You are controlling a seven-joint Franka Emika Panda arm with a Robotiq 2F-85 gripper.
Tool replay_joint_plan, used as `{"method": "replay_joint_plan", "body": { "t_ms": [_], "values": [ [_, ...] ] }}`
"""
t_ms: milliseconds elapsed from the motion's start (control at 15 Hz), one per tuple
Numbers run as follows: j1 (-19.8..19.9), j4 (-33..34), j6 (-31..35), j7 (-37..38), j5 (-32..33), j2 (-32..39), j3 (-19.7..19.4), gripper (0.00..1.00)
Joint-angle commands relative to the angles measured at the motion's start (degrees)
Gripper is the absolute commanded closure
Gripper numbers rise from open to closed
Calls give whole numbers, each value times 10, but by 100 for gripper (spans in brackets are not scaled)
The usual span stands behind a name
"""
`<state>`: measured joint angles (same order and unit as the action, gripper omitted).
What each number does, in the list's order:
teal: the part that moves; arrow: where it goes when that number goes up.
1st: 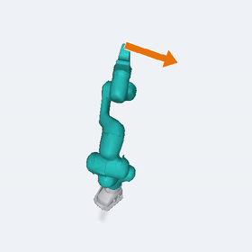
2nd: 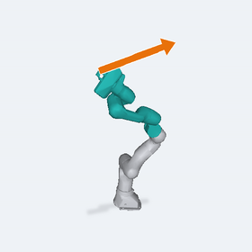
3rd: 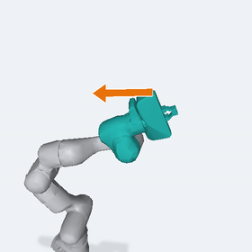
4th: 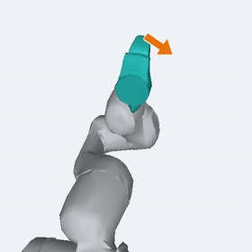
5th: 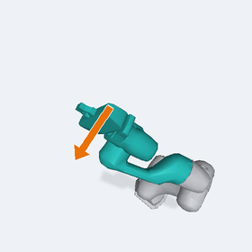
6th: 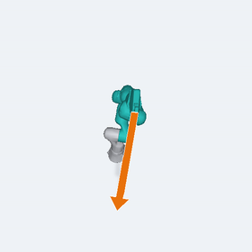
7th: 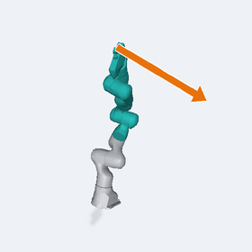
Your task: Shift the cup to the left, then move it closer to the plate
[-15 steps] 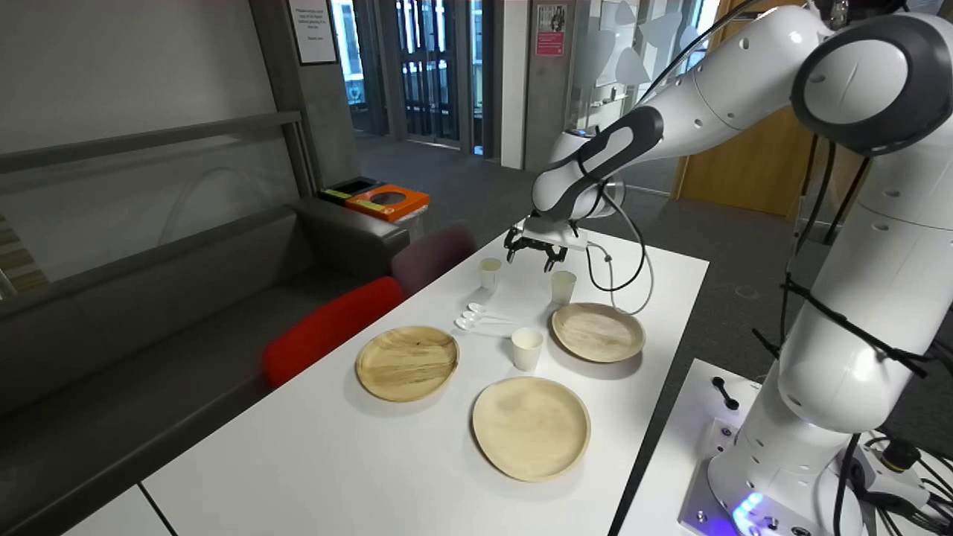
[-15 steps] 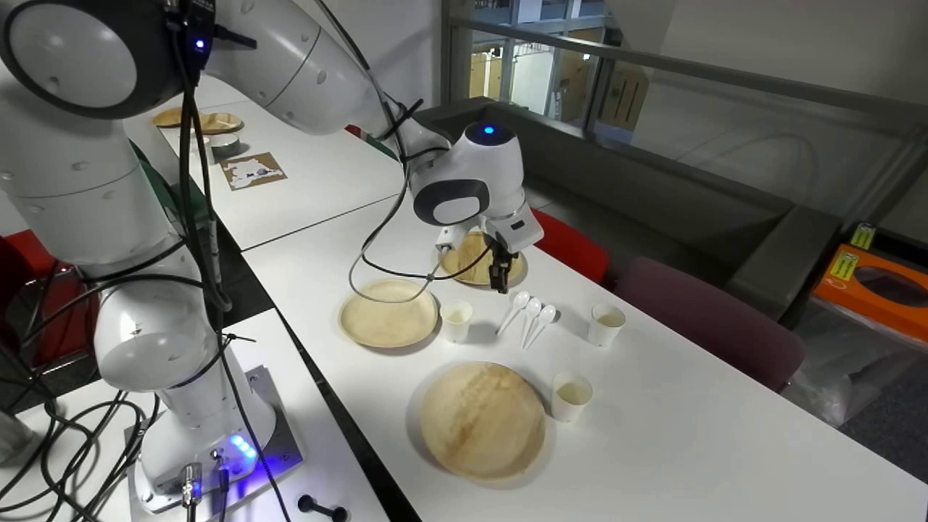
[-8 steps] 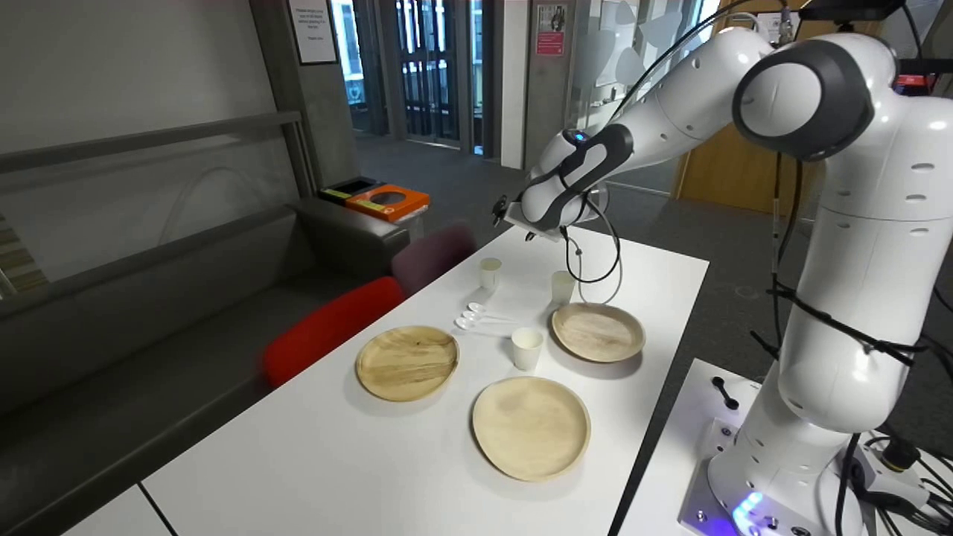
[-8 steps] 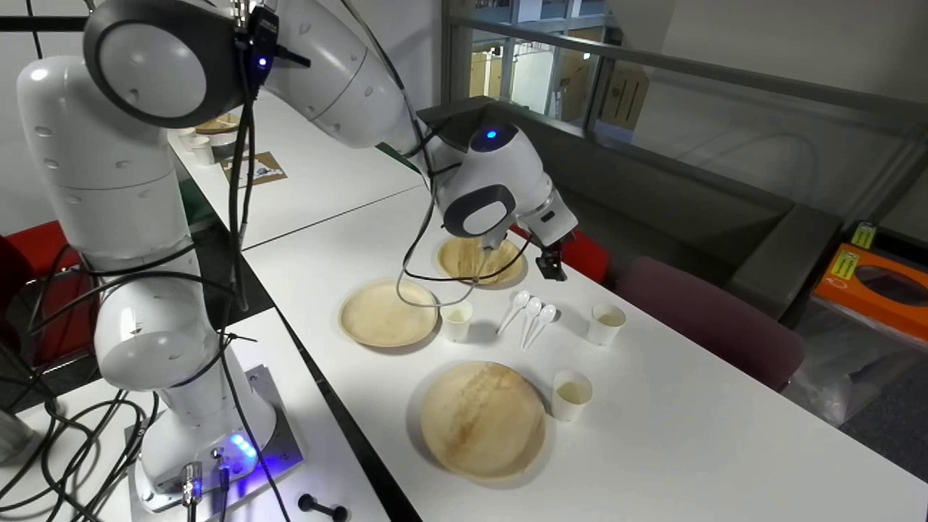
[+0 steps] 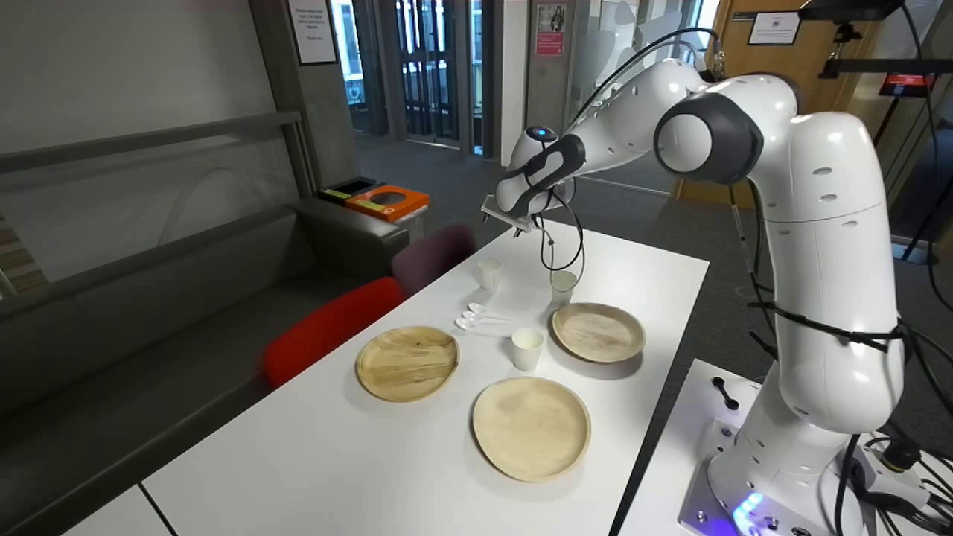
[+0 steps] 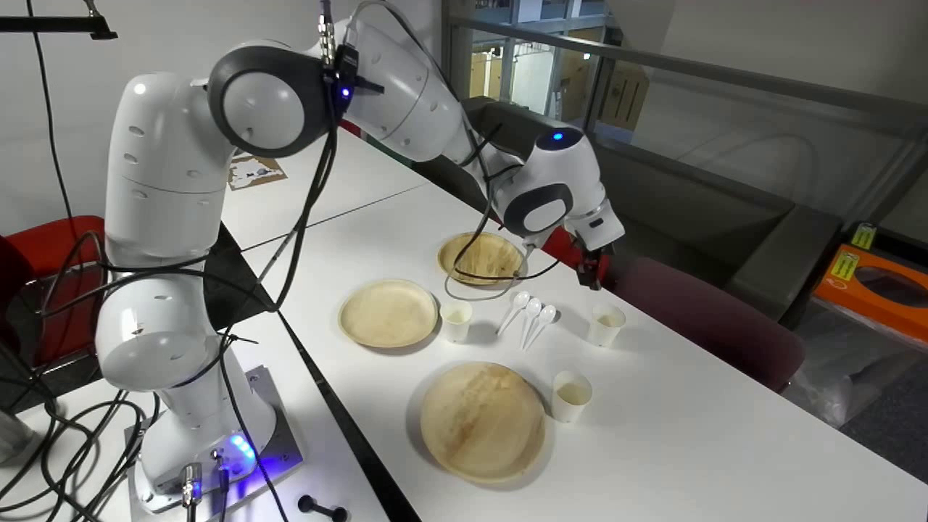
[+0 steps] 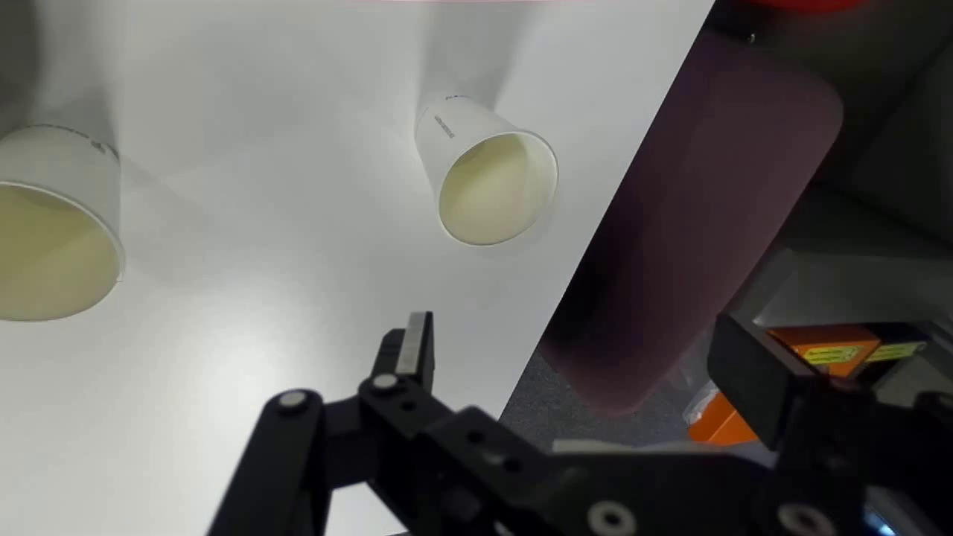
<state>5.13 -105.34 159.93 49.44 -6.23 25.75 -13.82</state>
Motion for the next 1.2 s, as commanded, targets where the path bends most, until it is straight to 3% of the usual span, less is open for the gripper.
{"method": "replay_joint_plan", "body": {
  "t_ms": [0, 467, 533, 1133],
  "values": [
    [10, 125, -80, -11, -8, 74, 1, 0],
    [58, 304, -305, -95, -7, 175, 21, 0],
    [37, 242, -254, -68, -2, 146, 9, 0],
    [37, 252, -261, -70, -2, 158, 9, 0]
  ]
}}
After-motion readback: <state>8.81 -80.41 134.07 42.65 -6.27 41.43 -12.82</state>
